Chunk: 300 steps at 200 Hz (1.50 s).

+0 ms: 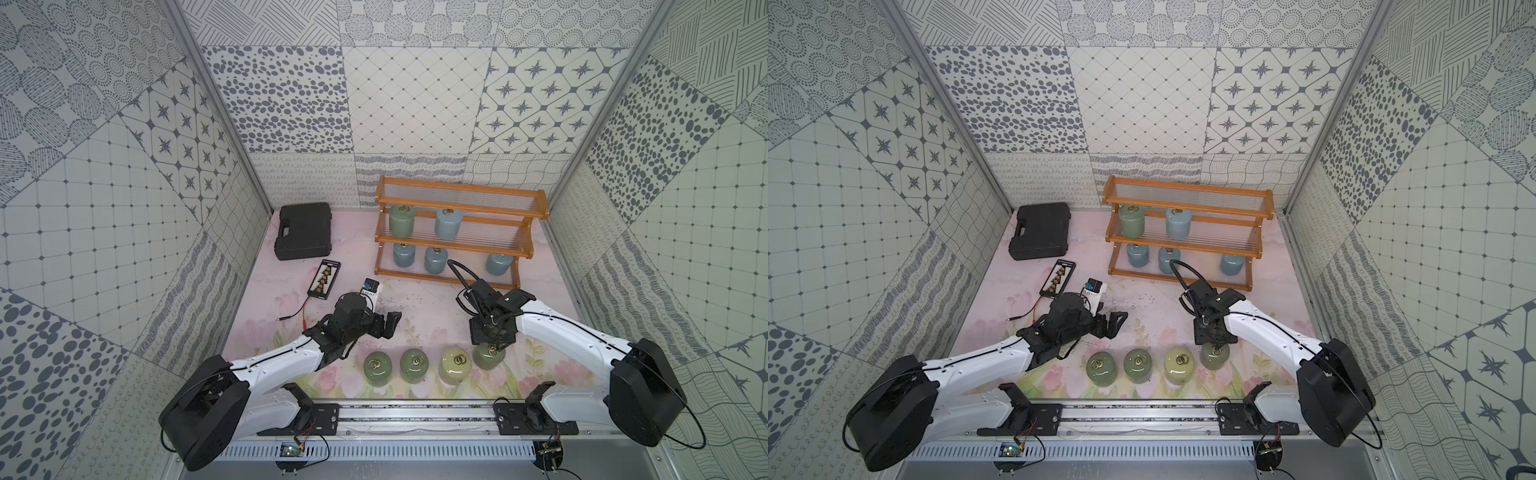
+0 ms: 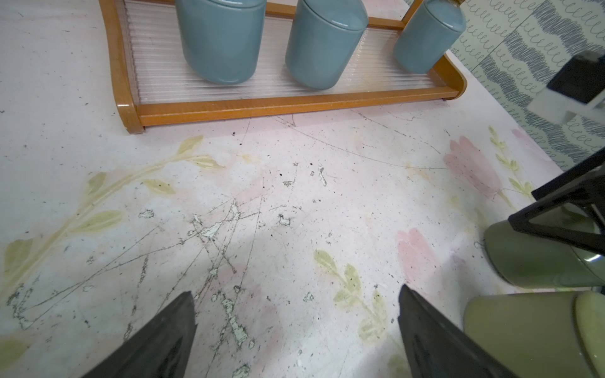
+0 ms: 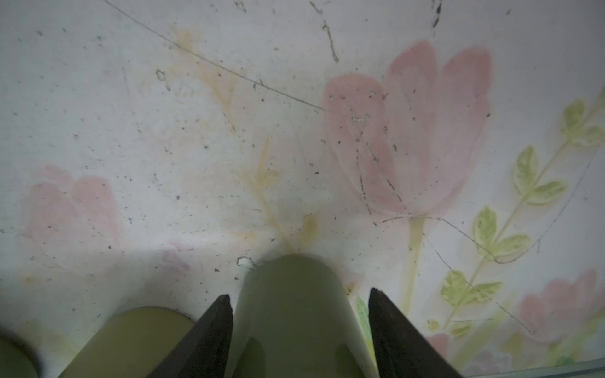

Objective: Remove the tea canisters from the shelf
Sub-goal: Place the tea canister at the center of the board.

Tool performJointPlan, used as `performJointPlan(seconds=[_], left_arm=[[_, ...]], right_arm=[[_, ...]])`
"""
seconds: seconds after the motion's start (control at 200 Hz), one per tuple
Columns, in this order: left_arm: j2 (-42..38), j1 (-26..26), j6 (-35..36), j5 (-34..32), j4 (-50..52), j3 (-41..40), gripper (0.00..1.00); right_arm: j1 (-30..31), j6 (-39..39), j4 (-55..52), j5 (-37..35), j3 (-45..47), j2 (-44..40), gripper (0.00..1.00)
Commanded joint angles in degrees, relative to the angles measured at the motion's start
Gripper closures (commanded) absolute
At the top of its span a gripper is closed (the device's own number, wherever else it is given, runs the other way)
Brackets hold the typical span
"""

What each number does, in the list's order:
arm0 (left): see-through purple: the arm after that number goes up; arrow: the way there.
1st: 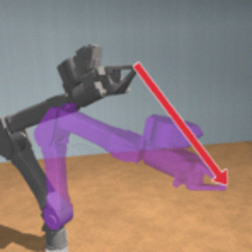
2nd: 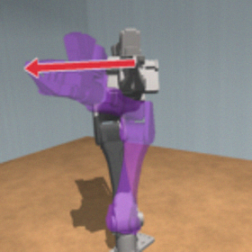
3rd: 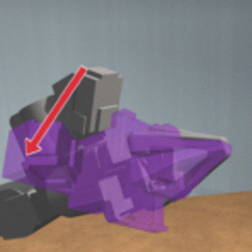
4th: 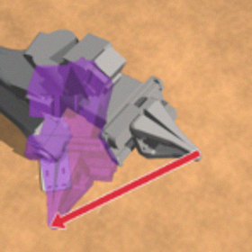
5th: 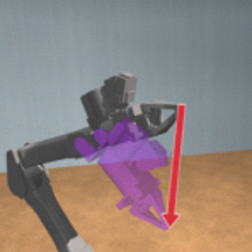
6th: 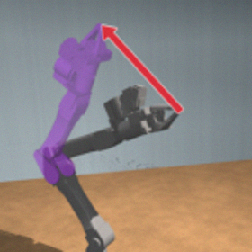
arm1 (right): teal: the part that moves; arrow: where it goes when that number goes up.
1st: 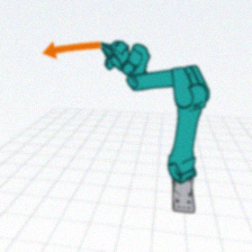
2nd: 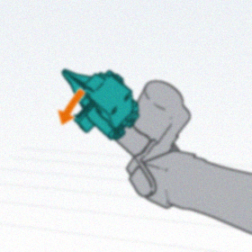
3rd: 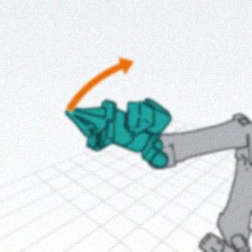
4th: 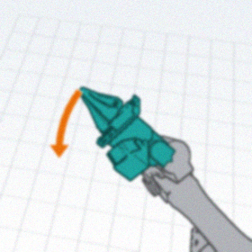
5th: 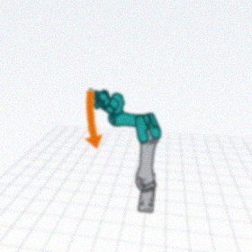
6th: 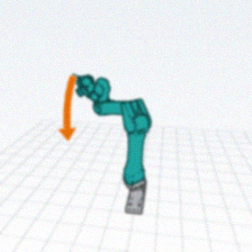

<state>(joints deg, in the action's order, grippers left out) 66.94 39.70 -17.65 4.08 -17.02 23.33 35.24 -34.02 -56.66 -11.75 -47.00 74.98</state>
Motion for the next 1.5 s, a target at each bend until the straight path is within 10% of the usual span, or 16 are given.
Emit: performJointPlan(seconds=[0.0, 1.496], left_arm=[[-0.35, -0.07, 0.03, 0.66, -1.8, -0.22, 0.0], [-0.12, -0.14, 0.11, 0.94, -2.91, -0.56, 0.0]], right_arm=[[0.14, -1.83, -2.01, -1.52, -0.34, -1.03, 0.29], [3.48, -4.74, -3.79, 0.72, -0.64, -3.52, 0.43]])
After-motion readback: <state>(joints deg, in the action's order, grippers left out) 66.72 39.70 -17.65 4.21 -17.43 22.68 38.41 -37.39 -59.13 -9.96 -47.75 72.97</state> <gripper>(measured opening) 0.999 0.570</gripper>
